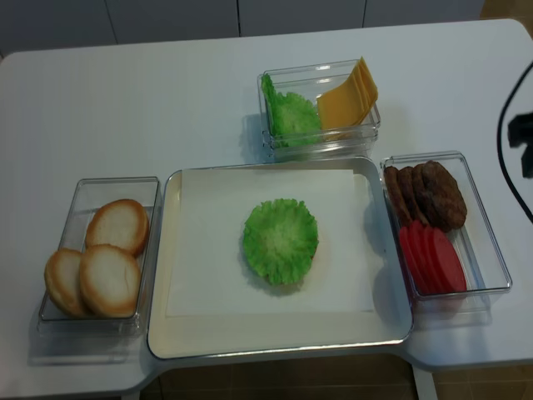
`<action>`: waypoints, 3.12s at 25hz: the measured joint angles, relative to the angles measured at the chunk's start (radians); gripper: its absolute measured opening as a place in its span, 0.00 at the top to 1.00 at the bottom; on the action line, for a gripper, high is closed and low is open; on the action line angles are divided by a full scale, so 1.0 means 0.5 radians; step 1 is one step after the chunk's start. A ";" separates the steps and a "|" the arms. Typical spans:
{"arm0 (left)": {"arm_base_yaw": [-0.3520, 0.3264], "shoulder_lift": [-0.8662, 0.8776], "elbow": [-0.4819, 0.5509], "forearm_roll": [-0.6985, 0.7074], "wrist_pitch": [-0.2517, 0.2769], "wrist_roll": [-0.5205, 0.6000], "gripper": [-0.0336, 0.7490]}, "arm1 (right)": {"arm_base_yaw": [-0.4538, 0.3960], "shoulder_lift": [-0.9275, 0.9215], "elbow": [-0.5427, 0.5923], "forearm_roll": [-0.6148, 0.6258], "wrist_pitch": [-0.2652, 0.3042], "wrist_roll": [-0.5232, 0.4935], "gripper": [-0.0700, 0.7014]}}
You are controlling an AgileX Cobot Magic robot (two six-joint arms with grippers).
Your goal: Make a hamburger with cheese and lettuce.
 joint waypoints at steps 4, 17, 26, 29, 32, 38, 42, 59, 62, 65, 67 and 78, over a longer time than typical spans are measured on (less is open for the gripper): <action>0.000 0.000 0.000 0.000 0.000 0.000 0.35 | 0.000 -0.287 0.226 0.029 -0.004 0.023 0.45; 0.000 0.000 0.000 0.000 0.000 0.000 0.35 | 0.000 -1.591 0.959 0.091 0.055 0.104 0.45; 0.000 0.000 0.000 0.000 0.000 0.000 0.35 | 0.000 -2.320 1.102 0.096 0.189 0.104 0.45; 0.000 0.000 0.000 0.000 0.000 0.000 0.35 | 0.000 -2.468 1.102 0.103 0.257 0.097 0.45; 0.000 0.000 0.000 0.000 0.000 0.000 0.35 | 0.000 -2.564 1.102 0.103 0.301 0.040 0.45; 0.000 0.000 0.000 0.000 0.000 0.000 0.35 | 0.000 -2.582 1.147 0.029 0.266 -0.014 0.45; 0.000 0.000 0.000 0.000 0.000 0.000 0.35 | 0.000 -2.582 1.271 0.004 0.180 -0.023 0.45; 0.000 -0.001 0.000 0.000 0.000 0.000 0.35 | 0.000 -2.582 1.405 -0.023 0.052 -0.053 0.45; 0.000 -0.001 0.000 0.000 0.000 0.000 0.35 | 0.000 -2.582 1.405 0.008 0.052 -0.013 0.45; 0.000 -0.001 0.000 0.000 0.000 0.000 0.35 | 0.000 -2.582 1.405 0.060 0.052 0.015 0.45; 0.000 -0.001 0.000 0.000 0.000 0.000 0.35 | 0.000 -2.582 1.405 0.068 0.052 0.022 0.45; 0.000 -0.001 0.000 0.000 0.000 0.000 0.35 | 0.000 -2.582 1.405 0.068 0.052 0.015 0.45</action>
